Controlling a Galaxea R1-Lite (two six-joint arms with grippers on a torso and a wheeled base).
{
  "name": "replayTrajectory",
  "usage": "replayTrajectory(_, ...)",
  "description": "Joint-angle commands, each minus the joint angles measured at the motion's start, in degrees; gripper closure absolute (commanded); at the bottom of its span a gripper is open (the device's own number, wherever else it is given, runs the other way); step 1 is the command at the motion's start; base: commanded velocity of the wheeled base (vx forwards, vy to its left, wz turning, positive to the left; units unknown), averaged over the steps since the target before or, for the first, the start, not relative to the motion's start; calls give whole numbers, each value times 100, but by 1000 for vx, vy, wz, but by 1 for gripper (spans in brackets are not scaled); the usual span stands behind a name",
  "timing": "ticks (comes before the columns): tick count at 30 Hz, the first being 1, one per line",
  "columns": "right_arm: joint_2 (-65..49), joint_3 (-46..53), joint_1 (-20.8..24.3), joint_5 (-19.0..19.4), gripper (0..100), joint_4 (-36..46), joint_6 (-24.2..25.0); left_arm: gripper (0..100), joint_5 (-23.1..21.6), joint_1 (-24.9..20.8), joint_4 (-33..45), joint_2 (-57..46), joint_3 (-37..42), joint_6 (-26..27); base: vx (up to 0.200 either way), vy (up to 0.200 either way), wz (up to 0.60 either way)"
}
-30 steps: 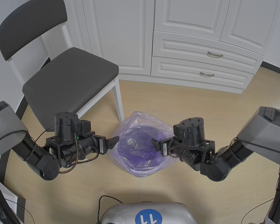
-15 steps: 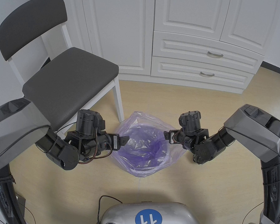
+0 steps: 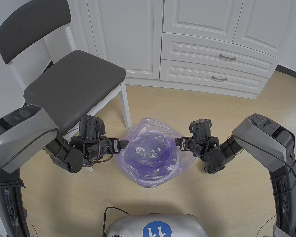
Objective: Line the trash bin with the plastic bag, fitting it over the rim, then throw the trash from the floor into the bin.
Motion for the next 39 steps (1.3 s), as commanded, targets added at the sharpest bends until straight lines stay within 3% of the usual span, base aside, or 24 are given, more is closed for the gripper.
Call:
replayTrajectory(1, -4, -93, -75, -1, 0, -3, 74, 0, -7, 130, -1, 329, -208, -14, 0, 0, 0)
replayTrajectory(8, -110, -101, -75, 8, 0, 6, 162, 0, 81, 210, -27, 443, -454, -322, 0, 0, 0)
replayTrajectory(29, 75, -181, -163, 105, 0, 15, 180, 0, 81, 421, -519, 1445, -903, -374, 0, 0, 0)
replayTrajectory(39, 295, -400, -268, 105, 0, 24, 215, 0, 81, 508, -537, 1480, -1122, -735, 0, 0, 0)
